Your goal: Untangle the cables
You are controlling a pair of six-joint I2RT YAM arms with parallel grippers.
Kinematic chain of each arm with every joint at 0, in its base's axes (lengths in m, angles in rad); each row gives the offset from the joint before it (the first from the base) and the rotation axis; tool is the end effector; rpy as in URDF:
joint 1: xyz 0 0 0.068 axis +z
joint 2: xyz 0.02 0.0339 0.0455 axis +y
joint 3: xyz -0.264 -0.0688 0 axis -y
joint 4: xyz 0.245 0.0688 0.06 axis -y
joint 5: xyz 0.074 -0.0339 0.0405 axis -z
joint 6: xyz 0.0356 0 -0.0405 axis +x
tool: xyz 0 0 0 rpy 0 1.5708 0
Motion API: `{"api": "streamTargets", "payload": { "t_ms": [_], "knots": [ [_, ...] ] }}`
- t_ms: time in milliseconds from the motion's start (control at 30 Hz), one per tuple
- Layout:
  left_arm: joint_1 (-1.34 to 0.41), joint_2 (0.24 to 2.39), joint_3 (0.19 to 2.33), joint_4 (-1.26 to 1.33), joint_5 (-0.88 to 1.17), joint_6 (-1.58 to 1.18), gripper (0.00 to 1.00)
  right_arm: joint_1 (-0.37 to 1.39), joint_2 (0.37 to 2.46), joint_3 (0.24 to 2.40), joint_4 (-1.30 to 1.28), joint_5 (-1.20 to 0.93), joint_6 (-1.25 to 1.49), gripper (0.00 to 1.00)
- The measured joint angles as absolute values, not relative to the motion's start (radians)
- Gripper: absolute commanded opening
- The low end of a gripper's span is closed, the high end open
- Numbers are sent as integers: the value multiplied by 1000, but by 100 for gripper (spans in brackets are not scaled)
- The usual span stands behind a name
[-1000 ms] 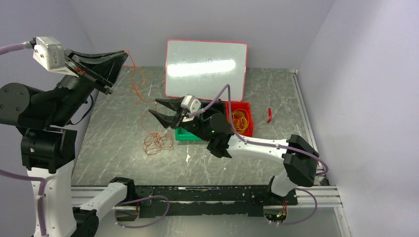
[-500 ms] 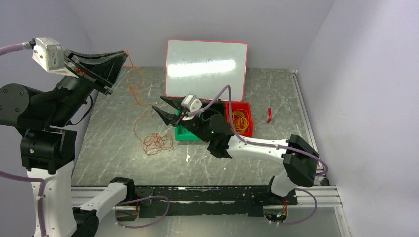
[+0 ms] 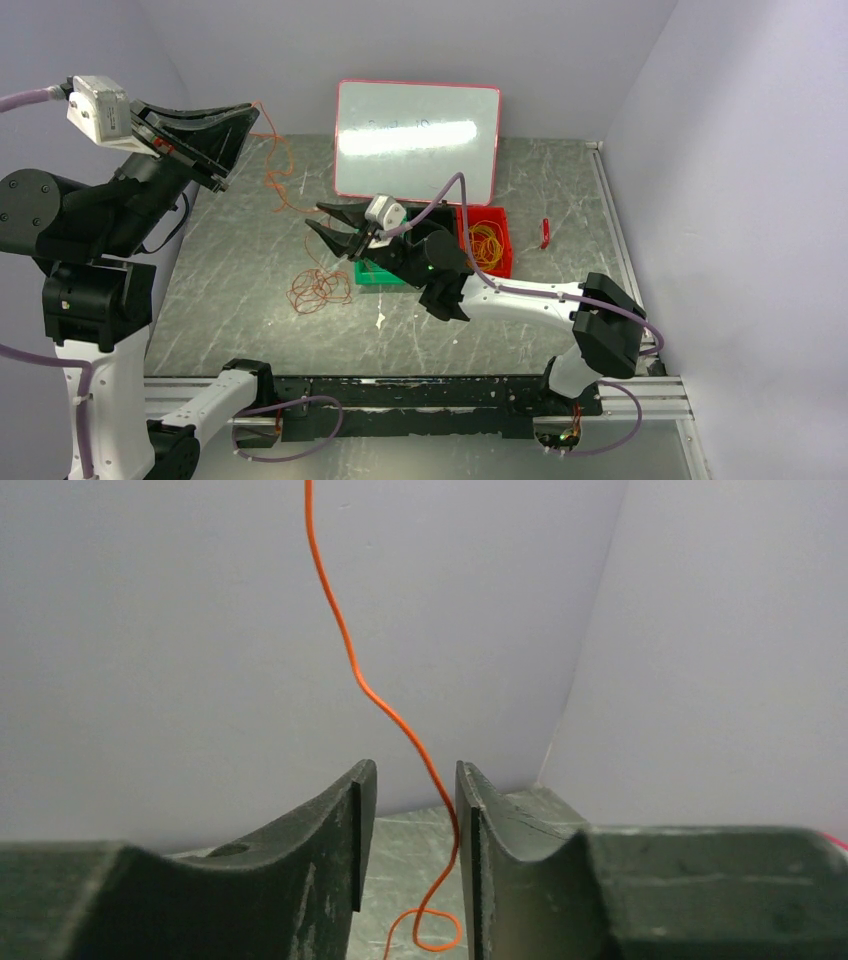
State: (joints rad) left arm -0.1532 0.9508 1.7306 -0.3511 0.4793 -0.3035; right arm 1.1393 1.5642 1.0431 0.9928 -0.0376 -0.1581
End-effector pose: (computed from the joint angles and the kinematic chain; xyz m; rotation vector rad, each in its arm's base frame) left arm 0.0910 -0.0307 0.5872 0.3468 1.1695 -0.6731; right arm 0.1486 0.3259 0.3574 -0.7181 0.8891 0.8977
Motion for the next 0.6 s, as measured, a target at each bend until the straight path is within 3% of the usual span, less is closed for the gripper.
{"api": "streamTargets", "payload": {
  "t_ms": [267,467,600],
  "knots": [
    [-153,951,1731,-351,479,-303,7,1139,1564,1042,993,-34,-154,2],
    [-153,950,1729,-351,479,-303,8,1139,1564,1031,992,-9,-154,0],
    [-153,927,1694,-357,475,-300,20,1133,1552,1030,947,36,-149,0]
  ]
}}
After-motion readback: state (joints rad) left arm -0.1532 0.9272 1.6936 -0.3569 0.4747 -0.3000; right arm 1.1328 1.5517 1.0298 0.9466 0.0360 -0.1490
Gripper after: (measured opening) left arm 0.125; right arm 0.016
